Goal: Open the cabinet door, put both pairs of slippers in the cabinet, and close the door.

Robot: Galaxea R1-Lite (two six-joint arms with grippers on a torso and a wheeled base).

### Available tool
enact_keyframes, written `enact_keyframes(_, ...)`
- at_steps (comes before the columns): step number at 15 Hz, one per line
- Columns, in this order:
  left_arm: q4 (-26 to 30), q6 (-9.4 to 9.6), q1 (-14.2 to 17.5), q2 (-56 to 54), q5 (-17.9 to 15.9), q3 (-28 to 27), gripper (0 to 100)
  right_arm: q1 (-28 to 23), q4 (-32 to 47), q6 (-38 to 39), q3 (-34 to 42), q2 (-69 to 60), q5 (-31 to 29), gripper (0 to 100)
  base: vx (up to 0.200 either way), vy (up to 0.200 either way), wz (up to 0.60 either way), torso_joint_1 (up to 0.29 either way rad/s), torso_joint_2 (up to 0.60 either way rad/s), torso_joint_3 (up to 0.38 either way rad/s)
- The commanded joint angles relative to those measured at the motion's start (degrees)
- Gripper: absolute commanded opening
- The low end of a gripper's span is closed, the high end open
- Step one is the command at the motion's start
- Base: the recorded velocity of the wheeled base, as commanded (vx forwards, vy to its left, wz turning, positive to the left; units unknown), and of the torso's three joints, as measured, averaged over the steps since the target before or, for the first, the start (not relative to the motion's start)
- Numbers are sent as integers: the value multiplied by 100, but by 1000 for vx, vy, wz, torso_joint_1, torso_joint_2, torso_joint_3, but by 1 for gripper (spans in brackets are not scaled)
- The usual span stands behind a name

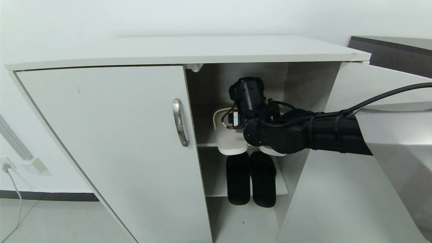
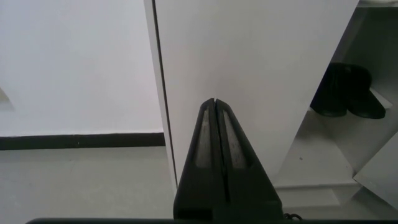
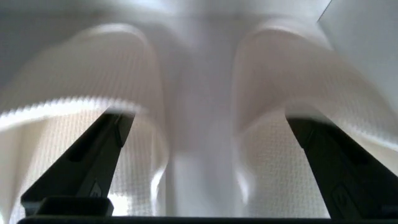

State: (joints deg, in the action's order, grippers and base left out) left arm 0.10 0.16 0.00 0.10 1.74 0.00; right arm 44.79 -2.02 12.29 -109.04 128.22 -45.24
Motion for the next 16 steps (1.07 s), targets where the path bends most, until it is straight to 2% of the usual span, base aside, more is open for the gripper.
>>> enact_keyframes(1, -1, 2, 0, 8, 1, 0, 0, 109, -88, 2, 419, -368, -2, 100, 0, 0, 0, 0, 0, 0)
enact_keyframes(3, -1, 2, 0, 8, 1, 0, 0, 197, -193, 2, 709, -526, -11, 100, 0, 0, 0, 0, 0, 0)
enact_keyframes(7, -1, 2, 0, 8, 1, 0, 0, 628, -553, 10, 1861, -1273, -11, 100, 0, 0, 0, 0, 0, 0)
enact_keyframes(12, -1, 2, 0, 8, 1, 0, 0, 1190, -1758, -16, 3697, -2302, 94, 100, 0, 0, 0, 0, 0, 0)
enact_keyframes(13, -1, 2, 0, 8, 1, 0, 0, 1260, -1960, -25, 3996, -2469, 200, 0, 0, 0, 0, 0, 0, 0)
enact_keyframes(16, -1, 2, 0, 8, 1, 0, 0, 1304, -2426, 10, 4919, -2890, 578, 0, 0, 0, 0, 0, 0, 0)
